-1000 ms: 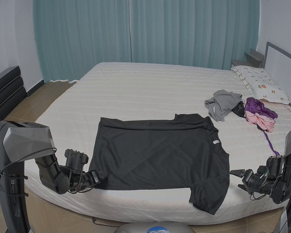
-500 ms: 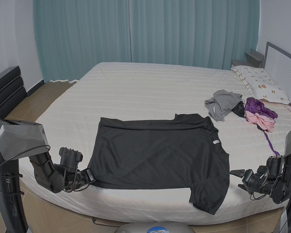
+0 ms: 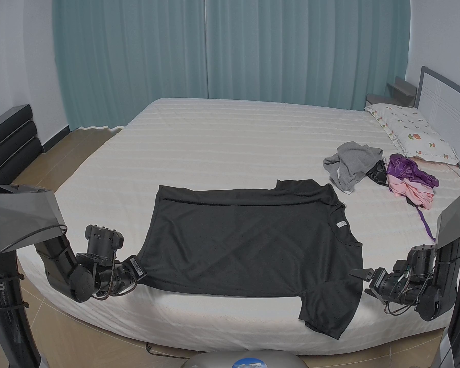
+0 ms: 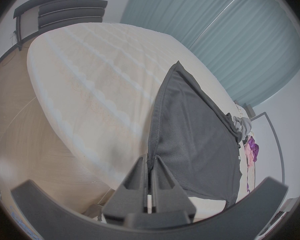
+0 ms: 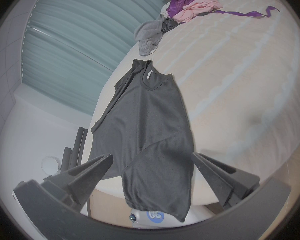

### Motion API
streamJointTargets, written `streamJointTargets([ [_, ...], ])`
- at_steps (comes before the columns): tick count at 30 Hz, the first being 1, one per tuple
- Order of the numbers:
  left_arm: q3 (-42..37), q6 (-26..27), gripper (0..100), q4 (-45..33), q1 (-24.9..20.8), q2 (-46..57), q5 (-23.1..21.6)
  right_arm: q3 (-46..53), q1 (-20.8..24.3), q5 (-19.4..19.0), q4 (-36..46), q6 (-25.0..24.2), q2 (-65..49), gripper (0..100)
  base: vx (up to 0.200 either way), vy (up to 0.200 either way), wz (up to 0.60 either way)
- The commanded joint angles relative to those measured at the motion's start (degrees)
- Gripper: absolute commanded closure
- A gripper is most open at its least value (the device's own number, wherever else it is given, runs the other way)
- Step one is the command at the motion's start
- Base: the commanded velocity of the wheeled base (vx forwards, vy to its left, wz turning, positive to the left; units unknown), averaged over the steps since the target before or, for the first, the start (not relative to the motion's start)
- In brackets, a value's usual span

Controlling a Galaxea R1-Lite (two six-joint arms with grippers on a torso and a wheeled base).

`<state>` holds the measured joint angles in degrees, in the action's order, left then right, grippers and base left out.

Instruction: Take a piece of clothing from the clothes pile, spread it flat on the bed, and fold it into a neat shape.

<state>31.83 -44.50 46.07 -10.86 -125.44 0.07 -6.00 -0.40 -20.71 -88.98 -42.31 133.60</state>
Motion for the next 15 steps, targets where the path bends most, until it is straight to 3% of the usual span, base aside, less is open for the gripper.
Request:
streamJointTargets([
  [1, -0.19, -0.59, 100, 0.16, 1.02, 0.81, -0.25, -4.02, 0.75, 0.41, -0.49, 2.59, 5.09, 0, 0.0, 0.0, 0.0],
  [4, -0.72, -0.68, 100, 0.16, 1.19, 0.46, -1.57, -4.29, 1.11, 1.11, -0.49, 5.14, 5.89, 0, 0.0, 0.0, 0.0],
  [5, -1.42, -2.0, 100, 0.16, 1.46, 0.37, -3.68, -4.81, 2.07, 2.87, -0.41, 6.72, 6.94, 0, 0.0, 0.0, 0.0],
  [9, -1.51, -5.69, 100, 0.43, 1.46, 0.55, -5.08, -7.01, 2.78, 6.39, -0.41, 7.25, 8.35, 0, 0.0, 0.0, 0.0],
  [15, -2.21, -5.78, 100, 0.51, 1.63, 0.28, -5.35, -8.06, 2.78, 6.83, -0.23, 7.25, 8.43, 0, 0.0, 0.0, 0.0],
])
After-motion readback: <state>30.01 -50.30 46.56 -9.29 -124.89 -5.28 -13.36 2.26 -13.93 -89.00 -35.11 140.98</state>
